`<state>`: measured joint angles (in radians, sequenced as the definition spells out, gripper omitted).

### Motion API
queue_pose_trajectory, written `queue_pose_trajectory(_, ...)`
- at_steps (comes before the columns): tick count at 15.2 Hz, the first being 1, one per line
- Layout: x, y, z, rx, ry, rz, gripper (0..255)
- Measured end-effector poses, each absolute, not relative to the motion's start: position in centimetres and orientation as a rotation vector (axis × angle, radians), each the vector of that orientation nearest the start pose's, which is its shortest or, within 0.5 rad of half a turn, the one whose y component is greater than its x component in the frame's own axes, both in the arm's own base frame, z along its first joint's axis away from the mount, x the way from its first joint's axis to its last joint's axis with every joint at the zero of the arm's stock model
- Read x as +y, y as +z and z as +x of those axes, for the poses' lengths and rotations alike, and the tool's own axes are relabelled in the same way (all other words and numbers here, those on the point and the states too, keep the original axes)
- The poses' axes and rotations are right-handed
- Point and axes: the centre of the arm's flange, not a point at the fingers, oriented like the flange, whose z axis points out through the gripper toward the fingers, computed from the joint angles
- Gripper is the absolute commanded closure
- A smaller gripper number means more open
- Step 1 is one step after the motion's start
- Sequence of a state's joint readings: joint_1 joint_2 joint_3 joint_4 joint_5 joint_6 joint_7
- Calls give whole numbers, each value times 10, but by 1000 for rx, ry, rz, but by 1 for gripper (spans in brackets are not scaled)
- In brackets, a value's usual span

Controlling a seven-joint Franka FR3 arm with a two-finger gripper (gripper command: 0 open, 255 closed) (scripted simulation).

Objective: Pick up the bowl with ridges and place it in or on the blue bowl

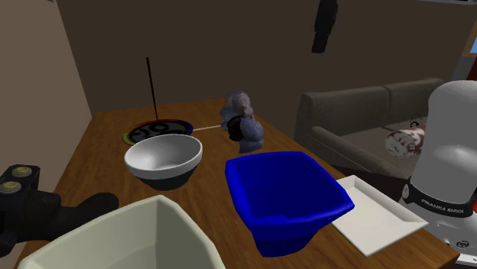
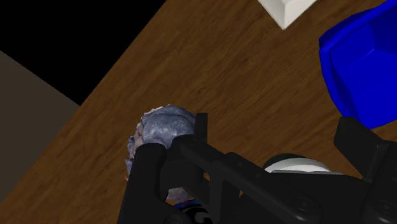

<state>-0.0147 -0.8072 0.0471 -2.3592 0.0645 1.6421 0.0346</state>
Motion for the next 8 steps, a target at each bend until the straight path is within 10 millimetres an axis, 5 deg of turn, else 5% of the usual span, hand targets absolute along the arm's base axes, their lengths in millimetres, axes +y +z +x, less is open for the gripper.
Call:
queue_pose_trajectory(2, 22, 598, 314, 28, -134, -3105, 0)
queue_pose_trajectory(8, 32, 563, 381, 45, -97, -3091, 0)
